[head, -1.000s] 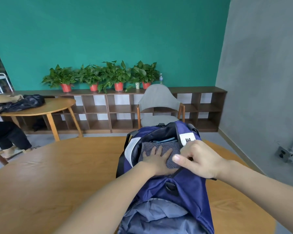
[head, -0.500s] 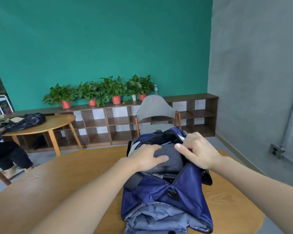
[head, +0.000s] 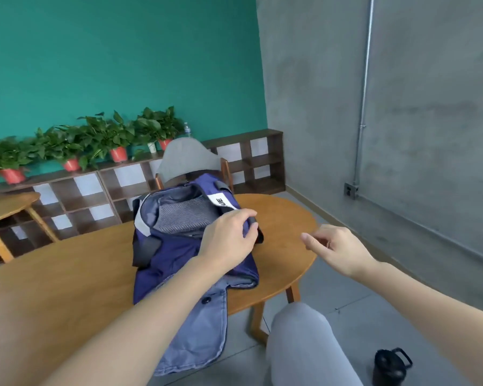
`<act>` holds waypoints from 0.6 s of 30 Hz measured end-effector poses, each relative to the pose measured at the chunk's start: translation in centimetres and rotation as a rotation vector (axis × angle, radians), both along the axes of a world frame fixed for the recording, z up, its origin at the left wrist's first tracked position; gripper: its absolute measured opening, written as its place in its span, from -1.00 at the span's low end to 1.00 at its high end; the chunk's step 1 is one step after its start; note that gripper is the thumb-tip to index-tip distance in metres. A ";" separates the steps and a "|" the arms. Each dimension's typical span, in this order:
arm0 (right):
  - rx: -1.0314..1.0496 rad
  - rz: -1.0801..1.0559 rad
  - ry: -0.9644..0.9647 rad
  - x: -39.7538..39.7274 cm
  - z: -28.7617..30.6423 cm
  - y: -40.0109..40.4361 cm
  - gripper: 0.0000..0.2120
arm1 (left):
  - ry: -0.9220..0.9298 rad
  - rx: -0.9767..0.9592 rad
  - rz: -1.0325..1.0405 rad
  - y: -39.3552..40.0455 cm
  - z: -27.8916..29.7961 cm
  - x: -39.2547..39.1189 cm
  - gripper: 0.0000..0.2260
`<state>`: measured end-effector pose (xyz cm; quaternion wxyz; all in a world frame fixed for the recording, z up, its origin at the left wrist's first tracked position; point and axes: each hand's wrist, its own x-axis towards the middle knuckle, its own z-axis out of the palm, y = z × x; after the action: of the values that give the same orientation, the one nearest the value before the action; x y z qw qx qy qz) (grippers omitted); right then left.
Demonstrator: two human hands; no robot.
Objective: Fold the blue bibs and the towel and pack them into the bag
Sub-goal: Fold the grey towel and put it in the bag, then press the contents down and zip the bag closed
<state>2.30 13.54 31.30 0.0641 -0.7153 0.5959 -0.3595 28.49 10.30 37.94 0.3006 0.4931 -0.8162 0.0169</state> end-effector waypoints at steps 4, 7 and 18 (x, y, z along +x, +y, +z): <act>0.176 -0.155 0.002 -5.5 -5.0 3.3 -0.50 | 0.031 0.013 -0.072 1.5 -2.9 -6.6 -0.76; 0.269 -0.233 0.010 -8.6 -8.2 5.0 -0.54 | 0.013 0.106 -0.177 2.1 -6.2 -11.5 -0.78; 0.650 -0.465 -0.115 -17.6 -23.5 6.0 -0.60 | -0.265 0.688 -0.227 0.7 -23.7 -26.3 -0.66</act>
<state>-15.35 19.54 7.79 0.2370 -0.4828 0.8198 -0.1965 2.17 11.01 14.27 0.0093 0.4651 -0.8554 -0.2279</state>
